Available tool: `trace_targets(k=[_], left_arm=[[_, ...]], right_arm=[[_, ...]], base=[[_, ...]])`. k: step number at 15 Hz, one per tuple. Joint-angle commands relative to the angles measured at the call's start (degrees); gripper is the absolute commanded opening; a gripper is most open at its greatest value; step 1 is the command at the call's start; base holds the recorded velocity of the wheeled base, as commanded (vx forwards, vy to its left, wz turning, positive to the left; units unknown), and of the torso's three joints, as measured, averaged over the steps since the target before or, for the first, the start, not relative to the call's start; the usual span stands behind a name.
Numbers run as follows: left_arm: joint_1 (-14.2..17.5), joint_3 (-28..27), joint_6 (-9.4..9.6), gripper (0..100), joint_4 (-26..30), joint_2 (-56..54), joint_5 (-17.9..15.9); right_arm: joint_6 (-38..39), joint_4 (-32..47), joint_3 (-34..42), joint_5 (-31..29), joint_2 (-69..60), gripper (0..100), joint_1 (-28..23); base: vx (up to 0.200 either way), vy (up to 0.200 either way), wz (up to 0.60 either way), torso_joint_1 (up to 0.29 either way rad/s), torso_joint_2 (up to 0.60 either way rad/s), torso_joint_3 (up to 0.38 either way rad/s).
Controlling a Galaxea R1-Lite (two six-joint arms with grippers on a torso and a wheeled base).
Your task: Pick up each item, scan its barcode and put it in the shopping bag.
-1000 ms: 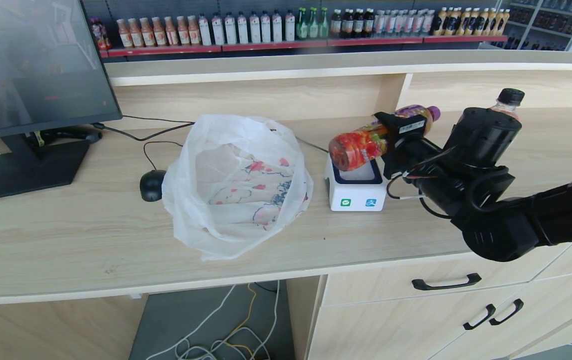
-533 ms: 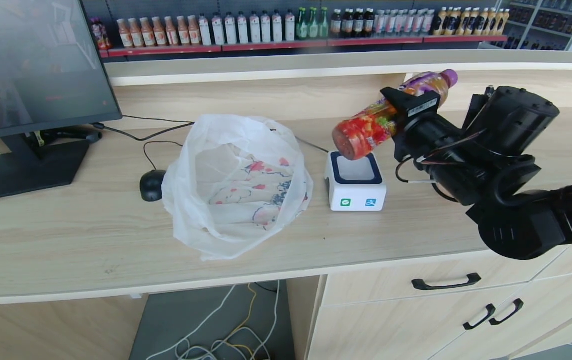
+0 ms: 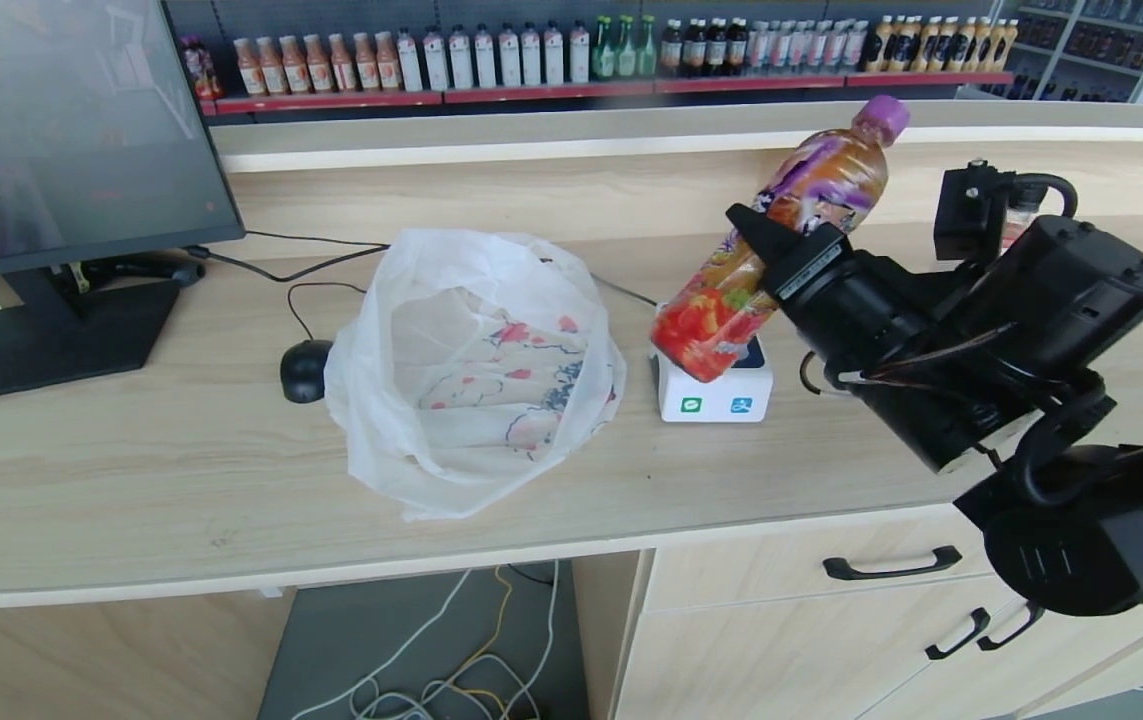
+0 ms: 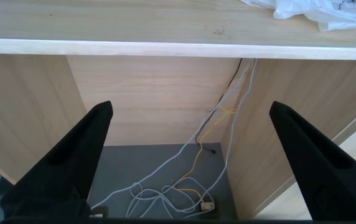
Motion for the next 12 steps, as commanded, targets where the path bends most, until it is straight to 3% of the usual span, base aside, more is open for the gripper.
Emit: trace_targets(k=[1, 5, 9, 12], left_arm=[[0.00, 0.00, 0.02, 100, -0.01, 0.06, 0.00], [0.00, 0.00, 0.02, 100, -0.01, 0.06, 0.00], [0.00, 0.00, 0.02, 100, -0.01, 0.06, 0.00], [0.00, 0.00, 0.37, 100, -0.01, -0.02, 0.00]], right_arm=[[-5.01, -0.55, 4.66, -0.08, -3.99, 0, 0.64], [-19.42, -1.34, 14.42, 0.44, -10.23, 0, 1.44], [-33.13, -1.43, 18.81, 0.44, -13.92, 0, 1.96], [-38.49, -1.69, 19.43, 0.36, -14.01, 0, 1.70]], base=[[0.000, 0.000, 0.00, 0.000, 0.00, 0.000], [0.000, 0.000, 0.00, 0.000, 0.00, 0.000], [0.000, 0.000, 0.00, 0.000, 0.00, 0.000], [0.000, 0.000, 0.00, 0.000, 0.00, 0.000]])
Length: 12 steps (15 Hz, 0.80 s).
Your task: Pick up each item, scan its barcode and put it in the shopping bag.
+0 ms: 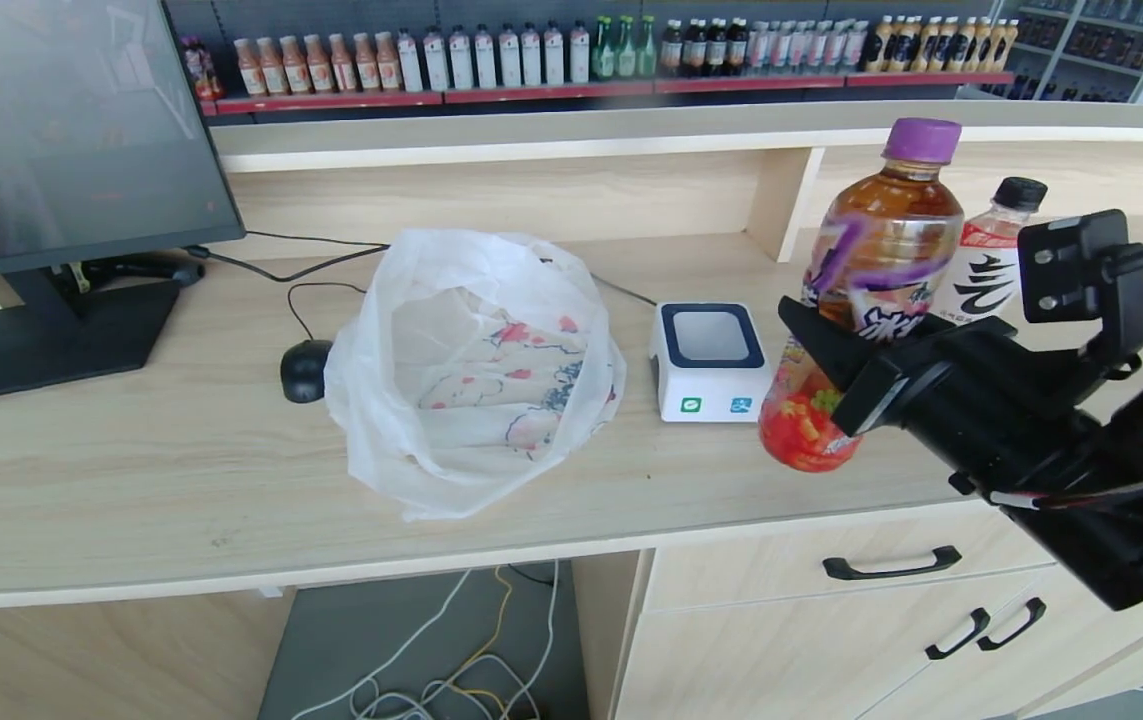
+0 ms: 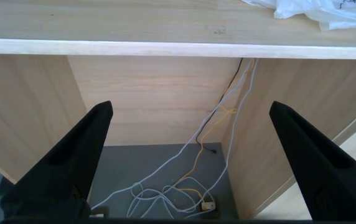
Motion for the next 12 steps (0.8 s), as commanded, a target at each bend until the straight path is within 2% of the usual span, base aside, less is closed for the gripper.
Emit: trace_targets(k=[1, 4, 6, 12], left_arm=[[0.00, 0.00, -0.05, 100, 0.01, -0.02, 0.00], [0.00, 0.00, 0.04, 100, 0.01, -0.02, 0.00], [0.00, 0.00, 0.04, 100, 0.01, 0.06, 0.00], [0.00, 0.00, -0.05, 100, 0.01, 0.06, 0.00]], right_arm=[[-1.77, -0.61, 0.39, -0.15, -0.82, 0, -0.20], [-5.55, -3.95, 2.06, 0.21, -0.38, 0, -0.20], [-5.28, -5.00, 3.03, 0.73, -0.38, 0, -0.29], [-7.48, -8.87, -0.22, 0.64, -0.12, 0, -5.56]], base=[[0.000, 0.000, 0.00, 0.000, 0.00, 0.000], [0.000, 0.000, 0.00, 0.000, 0.00, 0.000], [0.000, 0.000, 0.00, 0.000, 0.00, 0.000], [0.000, 0.000, 0.00, 0.000, 0.00, 0.000]])
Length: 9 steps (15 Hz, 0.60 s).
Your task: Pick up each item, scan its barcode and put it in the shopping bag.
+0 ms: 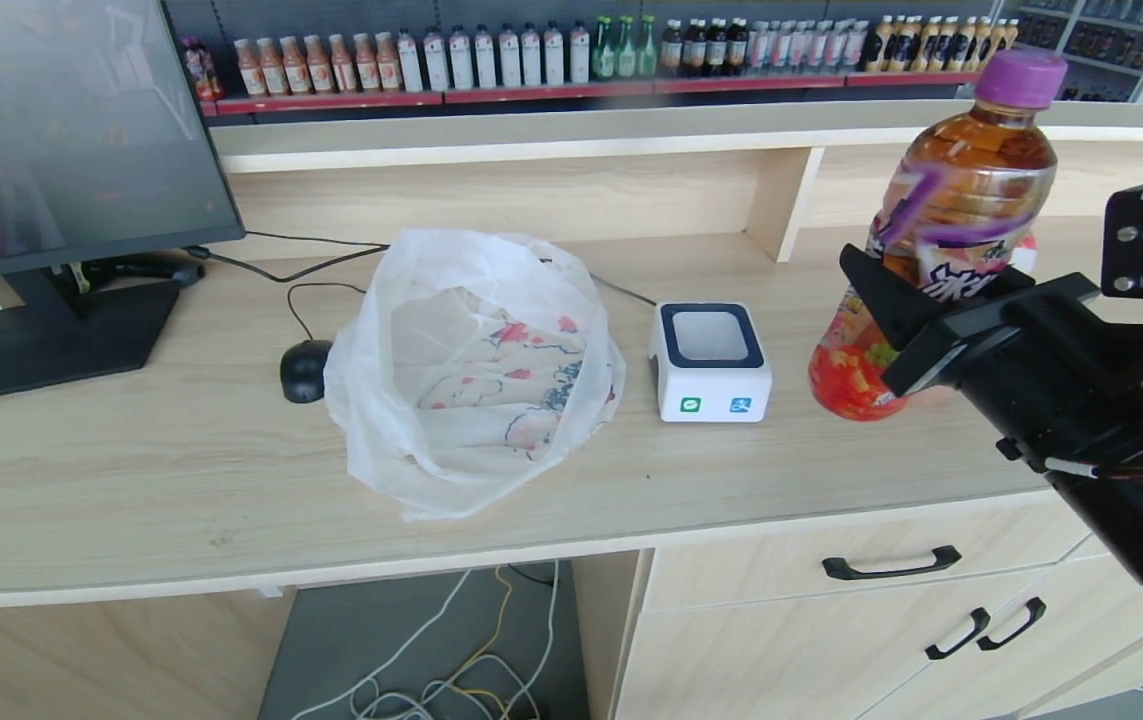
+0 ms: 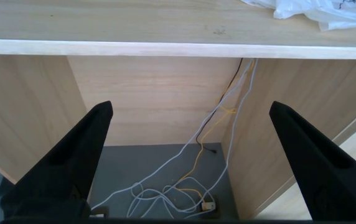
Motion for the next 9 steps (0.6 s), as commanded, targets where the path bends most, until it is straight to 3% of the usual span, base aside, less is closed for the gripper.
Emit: trace_targets(k=[1, 9], left_arm=[[0.00, 0.00, 0.04, 100, -0.01, -0.02, 0.02], [0.00, 0.00, -0.14, 100, -0.01, -0.02, 0.02]], right_arm=[[-0.03, -0.15, -1.85, -0.01, 0.42, 0, -1.45], [0.49, -0.85, -1.23, -0.10, -1.25, 0, -1.63]], base=[[0.000, 0.000, 0.00, 0.000, 0.00, 0.000], [0.000, 0.200, 0.00, 0.005, 0.00, 0.001]])
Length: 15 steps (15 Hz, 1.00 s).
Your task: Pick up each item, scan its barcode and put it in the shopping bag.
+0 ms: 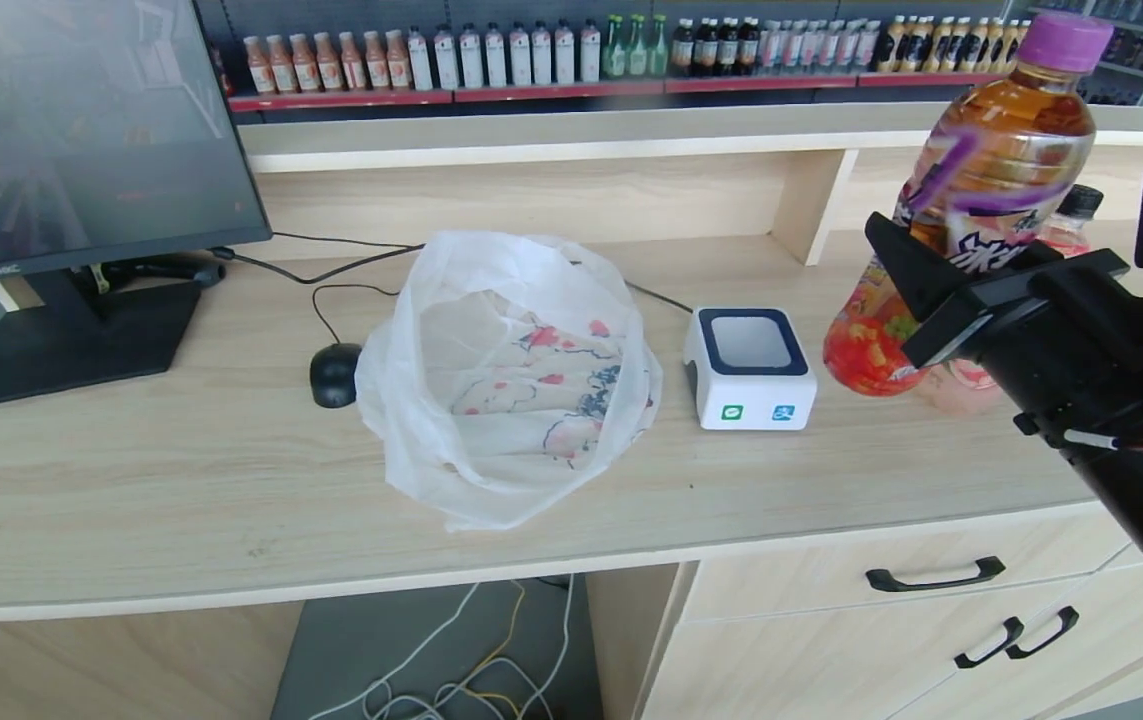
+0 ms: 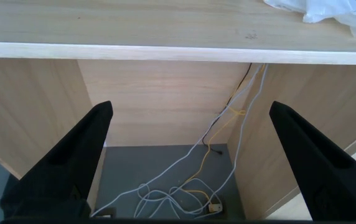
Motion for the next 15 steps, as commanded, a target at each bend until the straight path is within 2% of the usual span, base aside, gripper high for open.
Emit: trace_targets(k=[1, 9, 15], left_arm=[[0.07, 0.00, -0.03, 100, -0.02, -0.02, 0.00], [0.07, 0.00, 0.06, 100, -0.02, -0.02, 0.00], [0.07, 0.00, 0.06, 100, -0.02, -0.02, 0.00]], right_arm=[[0.01, -0.14, 0.89, -0.13, -0.87, 0, -0.43], [0.01, -0.23, 2.91, 0.05, -3.60, 0, -1.05], [0.01, -0.23, 1.42, 0.14, -0.87, 0, -1.05]], base=[[0.000, 0.200, 0.00, 0.002, 0.01, -0.002], [0.000, 0.200, 0.00, 0.002, 0.00, 0.002], [0.000, 0.000, 0.00, 0.000, 0.00, 0.000]])
